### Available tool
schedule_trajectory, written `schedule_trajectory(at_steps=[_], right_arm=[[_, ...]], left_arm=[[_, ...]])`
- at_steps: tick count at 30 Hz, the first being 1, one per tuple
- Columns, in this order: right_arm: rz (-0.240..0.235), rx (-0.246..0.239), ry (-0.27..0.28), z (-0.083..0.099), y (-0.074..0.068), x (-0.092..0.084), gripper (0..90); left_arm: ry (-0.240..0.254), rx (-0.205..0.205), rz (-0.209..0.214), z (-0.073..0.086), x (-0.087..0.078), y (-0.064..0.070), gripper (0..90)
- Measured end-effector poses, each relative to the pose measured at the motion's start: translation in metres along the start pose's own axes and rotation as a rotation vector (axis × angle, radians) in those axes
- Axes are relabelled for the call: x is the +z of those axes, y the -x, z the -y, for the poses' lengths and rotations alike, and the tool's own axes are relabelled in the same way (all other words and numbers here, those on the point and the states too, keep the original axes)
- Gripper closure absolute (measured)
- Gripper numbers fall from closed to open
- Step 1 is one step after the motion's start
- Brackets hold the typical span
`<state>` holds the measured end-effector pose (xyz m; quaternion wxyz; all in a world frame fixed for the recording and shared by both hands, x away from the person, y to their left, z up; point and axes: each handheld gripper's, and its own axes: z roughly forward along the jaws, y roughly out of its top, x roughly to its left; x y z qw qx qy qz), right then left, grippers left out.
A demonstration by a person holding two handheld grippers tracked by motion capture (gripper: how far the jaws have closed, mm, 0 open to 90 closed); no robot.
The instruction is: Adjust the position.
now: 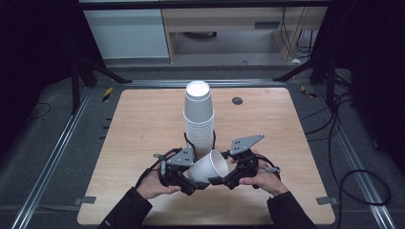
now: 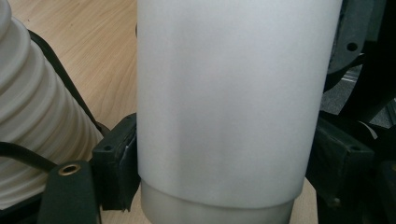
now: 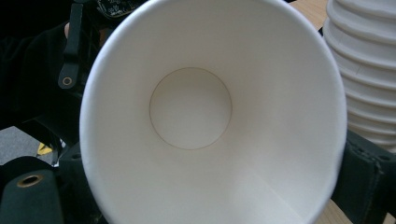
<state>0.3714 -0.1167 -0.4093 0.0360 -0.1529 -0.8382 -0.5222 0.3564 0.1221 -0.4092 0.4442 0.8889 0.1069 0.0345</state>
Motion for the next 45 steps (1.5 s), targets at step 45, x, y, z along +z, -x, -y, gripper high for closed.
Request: schedule_trajectory(at_steps=[45], right_arm=[[0.309, 0.042, 0.005, -0.005, 0.011, -0.058, 9.6]], left_arm=[[-0.053, -0.187, -0.214, 0.037, -0.035, -0.028, 16.4]])
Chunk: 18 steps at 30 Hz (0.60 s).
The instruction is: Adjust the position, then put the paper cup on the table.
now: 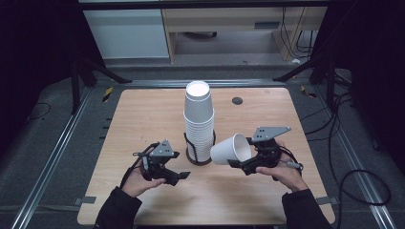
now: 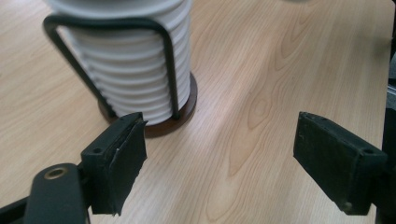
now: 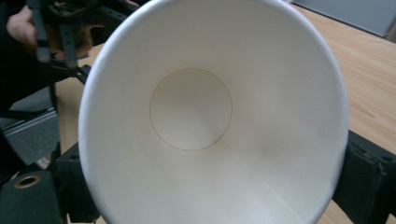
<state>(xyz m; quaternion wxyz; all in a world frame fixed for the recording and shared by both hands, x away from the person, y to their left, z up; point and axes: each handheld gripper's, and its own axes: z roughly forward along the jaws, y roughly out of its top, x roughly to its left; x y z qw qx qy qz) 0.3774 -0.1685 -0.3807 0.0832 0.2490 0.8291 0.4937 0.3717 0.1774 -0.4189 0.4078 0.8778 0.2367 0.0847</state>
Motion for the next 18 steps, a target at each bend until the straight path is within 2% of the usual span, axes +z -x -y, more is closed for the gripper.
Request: schedule_trajectory(at_steps=[5, 11, 18], right_arm=[[0.071, 0.038, -0.009, 0.001, 0.007, -0.006, 9.6], [0.162, 0.085, -0.029, 0.001, 0.016, -0.015, 9.5], [0.256, 0.114, -0.053, -0.004, 0.026, -0.024, 9.4]], left_arm=[[-0.004, -0.043, -0.034, 0.012, -0.009, -0.006, 16.3], [0.011, -0.096, -0.11, 0.021, -0.022, -0.012, 16.3], [0.02, -0.168, -0.171, 0.037, -0.032, -0.02, 16.1]])
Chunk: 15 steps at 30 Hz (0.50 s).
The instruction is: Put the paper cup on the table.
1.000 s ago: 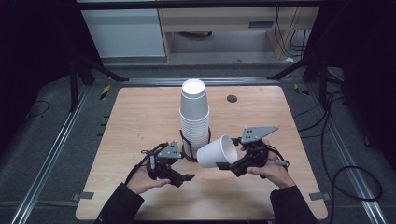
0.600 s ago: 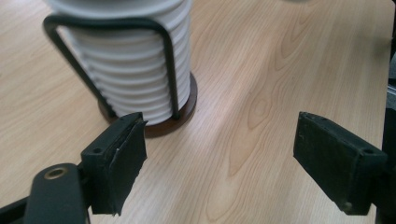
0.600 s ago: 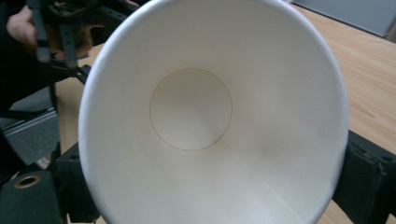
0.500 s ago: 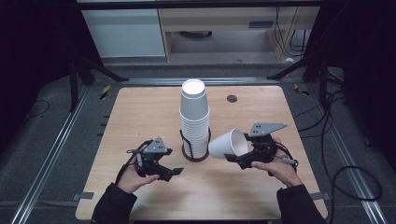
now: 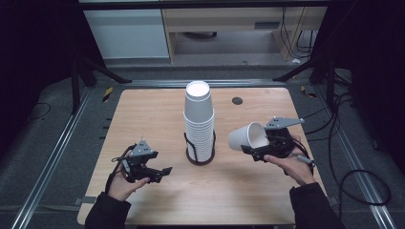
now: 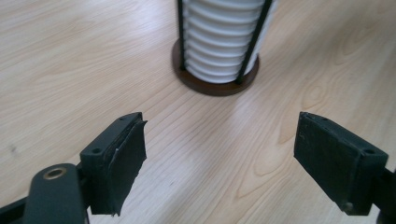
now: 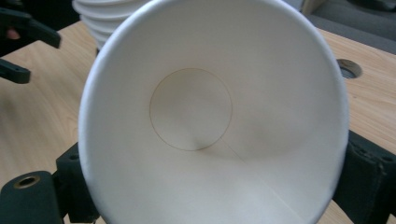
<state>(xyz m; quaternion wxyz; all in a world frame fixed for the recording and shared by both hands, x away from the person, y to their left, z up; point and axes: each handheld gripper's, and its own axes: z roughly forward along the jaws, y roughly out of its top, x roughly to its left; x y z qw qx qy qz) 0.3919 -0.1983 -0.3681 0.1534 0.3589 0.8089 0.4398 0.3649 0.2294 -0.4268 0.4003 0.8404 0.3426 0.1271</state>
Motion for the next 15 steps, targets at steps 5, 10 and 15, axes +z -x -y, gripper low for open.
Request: schedule_trajectory(at_steps=[5, 10, 15], right_arm=[[0.064, 0.02, -0.022, -0.006, 0.006, -0.002, 9.4], [0.12, 0.04, -0.051, -0.011, 0.011, -0.003, 9.4], [0.168, 0.05, -0.073, -0.016, 0.018, -0.004, 9.5]], left_arm=[[0.008, -0.063, -0.046, 0.011, -0.004, -0.013, 17.3], [-0.006, -0.095, -0.078, 0.017, -0.003, -0.021, 17.5], [-0.007, -0.12, -0.085, 0.021, -0.001, -0.025, 17.6]])
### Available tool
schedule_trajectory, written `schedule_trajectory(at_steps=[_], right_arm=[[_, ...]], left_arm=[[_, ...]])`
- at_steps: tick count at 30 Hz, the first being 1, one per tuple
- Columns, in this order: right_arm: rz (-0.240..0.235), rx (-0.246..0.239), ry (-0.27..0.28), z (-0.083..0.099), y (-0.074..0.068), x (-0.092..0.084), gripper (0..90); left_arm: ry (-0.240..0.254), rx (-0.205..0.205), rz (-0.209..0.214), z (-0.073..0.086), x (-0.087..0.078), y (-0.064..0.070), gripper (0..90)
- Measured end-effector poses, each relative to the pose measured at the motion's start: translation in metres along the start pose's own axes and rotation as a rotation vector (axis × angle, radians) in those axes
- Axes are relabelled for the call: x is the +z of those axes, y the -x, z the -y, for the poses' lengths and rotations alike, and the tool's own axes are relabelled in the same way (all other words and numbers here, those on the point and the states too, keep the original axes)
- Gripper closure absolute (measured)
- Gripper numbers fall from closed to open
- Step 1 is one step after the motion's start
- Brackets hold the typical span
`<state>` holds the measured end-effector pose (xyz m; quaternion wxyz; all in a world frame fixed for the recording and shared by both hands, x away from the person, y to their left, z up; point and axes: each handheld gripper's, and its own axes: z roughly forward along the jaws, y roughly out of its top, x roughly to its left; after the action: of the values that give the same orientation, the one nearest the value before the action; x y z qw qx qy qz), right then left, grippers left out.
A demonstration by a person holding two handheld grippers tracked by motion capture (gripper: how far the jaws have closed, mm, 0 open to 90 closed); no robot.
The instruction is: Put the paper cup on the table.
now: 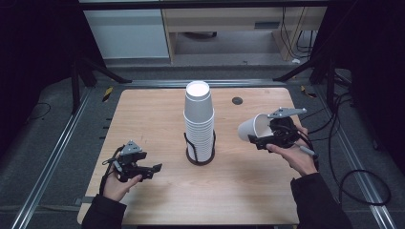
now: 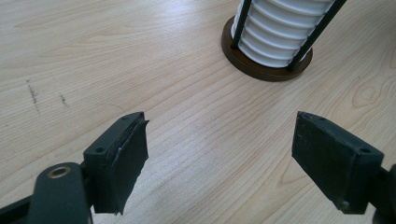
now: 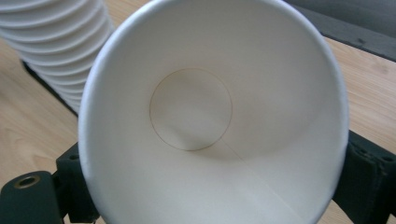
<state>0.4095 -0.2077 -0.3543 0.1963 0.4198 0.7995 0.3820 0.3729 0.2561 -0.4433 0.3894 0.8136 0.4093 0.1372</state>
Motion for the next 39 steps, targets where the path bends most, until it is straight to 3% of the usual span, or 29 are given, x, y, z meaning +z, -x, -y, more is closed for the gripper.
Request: schedule_trajectory(at_steps=[15, 19, 26, 39], right_arm=[[0.116, 0.048, -0.13, 0.003, 0.027, 0.011, 9.3], [0.145, 0.042, -0.176, 0.003, 0.033, 0.016, 9.3], [0.178, 0.053, -0.245, 0.004, 0.043, 0.029, 9.3], [0.203, 0.068, -0.308, 0.014, 0.055, 0.038, 9.2]], left_arm=[[0.012, -0.002, -0.014, -0.002, -0.004, -0.001, 18.1], [0.011, -0.003, -0.02, -0.002, -0.005, -0.003, 18.1], [0.011, -0.011, -0.025, -0.001, -0.006, -0.005, 18.0], [0.006, -0.01, -0.031, -0.001, -0.004, -0.005, 17.9]])
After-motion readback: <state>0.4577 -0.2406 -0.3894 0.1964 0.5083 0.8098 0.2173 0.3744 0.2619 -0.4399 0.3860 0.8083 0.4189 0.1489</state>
